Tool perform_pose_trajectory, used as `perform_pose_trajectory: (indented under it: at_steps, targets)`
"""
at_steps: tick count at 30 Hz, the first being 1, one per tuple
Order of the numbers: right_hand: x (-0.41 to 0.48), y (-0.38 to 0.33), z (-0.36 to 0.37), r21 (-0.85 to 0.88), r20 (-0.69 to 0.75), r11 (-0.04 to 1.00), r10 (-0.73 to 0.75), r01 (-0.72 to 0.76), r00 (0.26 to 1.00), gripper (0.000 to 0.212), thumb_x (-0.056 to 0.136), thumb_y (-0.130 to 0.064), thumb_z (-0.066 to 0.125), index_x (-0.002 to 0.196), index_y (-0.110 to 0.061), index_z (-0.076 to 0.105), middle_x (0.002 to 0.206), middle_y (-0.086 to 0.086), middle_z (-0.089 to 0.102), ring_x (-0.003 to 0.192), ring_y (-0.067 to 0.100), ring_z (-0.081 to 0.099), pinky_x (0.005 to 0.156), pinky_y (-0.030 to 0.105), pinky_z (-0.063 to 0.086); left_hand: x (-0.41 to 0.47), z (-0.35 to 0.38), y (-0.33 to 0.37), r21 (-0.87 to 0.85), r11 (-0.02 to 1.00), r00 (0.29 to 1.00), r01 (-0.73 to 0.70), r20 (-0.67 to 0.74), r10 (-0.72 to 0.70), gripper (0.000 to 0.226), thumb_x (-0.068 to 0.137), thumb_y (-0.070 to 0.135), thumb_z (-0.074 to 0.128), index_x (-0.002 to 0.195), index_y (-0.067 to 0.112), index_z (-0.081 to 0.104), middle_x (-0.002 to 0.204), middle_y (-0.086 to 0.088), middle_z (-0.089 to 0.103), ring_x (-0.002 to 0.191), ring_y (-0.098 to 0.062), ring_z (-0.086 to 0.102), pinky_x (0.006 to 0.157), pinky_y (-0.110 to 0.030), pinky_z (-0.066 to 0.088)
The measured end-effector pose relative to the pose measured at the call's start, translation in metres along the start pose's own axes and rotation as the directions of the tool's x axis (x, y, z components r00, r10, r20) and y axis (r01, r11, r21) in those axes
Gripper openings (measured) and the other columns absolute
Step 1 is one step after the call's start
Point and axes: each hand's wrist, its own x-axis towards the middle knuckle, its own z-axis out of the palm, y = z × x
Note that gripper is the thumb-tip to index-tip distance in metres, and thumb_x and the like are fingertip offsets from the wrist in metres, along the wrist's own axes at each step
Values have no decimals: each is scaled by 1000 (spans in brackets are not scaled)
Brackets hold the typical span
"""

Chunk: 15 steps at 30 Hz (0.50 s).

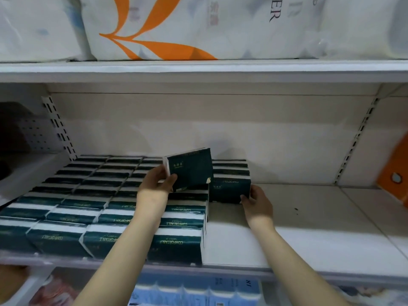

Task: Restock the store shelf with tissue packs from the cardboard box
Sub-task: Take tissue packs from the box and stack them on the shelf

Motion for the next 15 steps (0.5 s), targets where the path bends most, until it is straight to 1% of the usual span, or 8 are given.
perform_pose_trajectory:
  at_steps: [3, 5, 7, 9, 10, 13, 15]
  targets:
    - [1, 2, 1, -32, -22, 999, -19, 18, 1000, 28, 95, -12, 57, 122, -12, 58, 116, 2, 67, 104, 22, 62, 73, 21, 36, -2, 2, 0, -10, 1000, 1000, -10, -3, 10, 37, 93, 17, 63, 128, 16, 55, 113, 0, 64, 100, -20, 61, 85, -27, 44]
    - [1, 3, 2, -46, -28, 999, -27, 25, 999, 28, 95, -11, 55, 123, -13, 59, 116, 3, 68, 106, 23, 62, 73, 20, 36, -2, 2, -1, -13, 1000, 1000, -16, -3, 16, 37, 93, 17, 63, 129, 16, 55, 113, 1, 64, 100, -18, 61, 84, -25, 44]
    - [2, 3, 2, -110, -18, 992, -59, 56, 998, 28, 97, -12, 52, 125, -14, 60, 113, 3, 68, 102, 23, 62, 68, 19, 34, -1, 2, -1, -16, 1000, 1000, -22, -2, 22, 37, 93, 17, 63, 129, 16, 55, 113, 1, 64, 100, -17, 61, 82, -23, 44]
    - [3, 3, 3, -167, 11, 983, -77, 78, 997, 29, 99, -14, 48, 125, -17, 60, 108, 4, 70, 93, 22, 61, 66, 24, 34, -1, 2, -2, -22, 999, 1000, -25, 1, 25, 37, 93, 17, 63, 129, 15, 55, 114, 0, 64, 99, -16, 61, 80, -21, 44]
    - [4, 3, 4, -173, 22, 982, -77, 79, 997, 30, 99, -15, 47, 127, -18, 59, 106, 4, 70, 92, 22, 61, 66, 24, 35, -1, 2, -2, -26, 999, 1000, -24, 1, 24, 37, 93, 17, 63, 129, 15, 55, 114, 0, 64, 96, -16, 61, 79, -21, 44]
    - [4, 3, 4, -175, 29, 982, -68, 72, 997, 37, 98, -15, 48, 134, -21, 52, 107, 6, 70, 96, 28, 63, 69, 26, 38, -2, 2, -2, -34, 999, 1000, -29, -1, 29, 36, 93, 17, 62, 129, 14, 56, 114, -2, 64, 87, -12, 60, 75, -18, 44]
    - [3, 0, 3, -178, 43, 981, -75, 81, 996, 35, 96, -13, 49, 130, -19, 55, 105, 6, 70, 94, 27, 63, 68, 26, 39, -4, 2, -1, -31, 999, 999, -33, 8, 33, 35, 94, 18, 62, 128, 15, 55, 113, 0, 64, 87, -9, 60, 74, -17, 44]
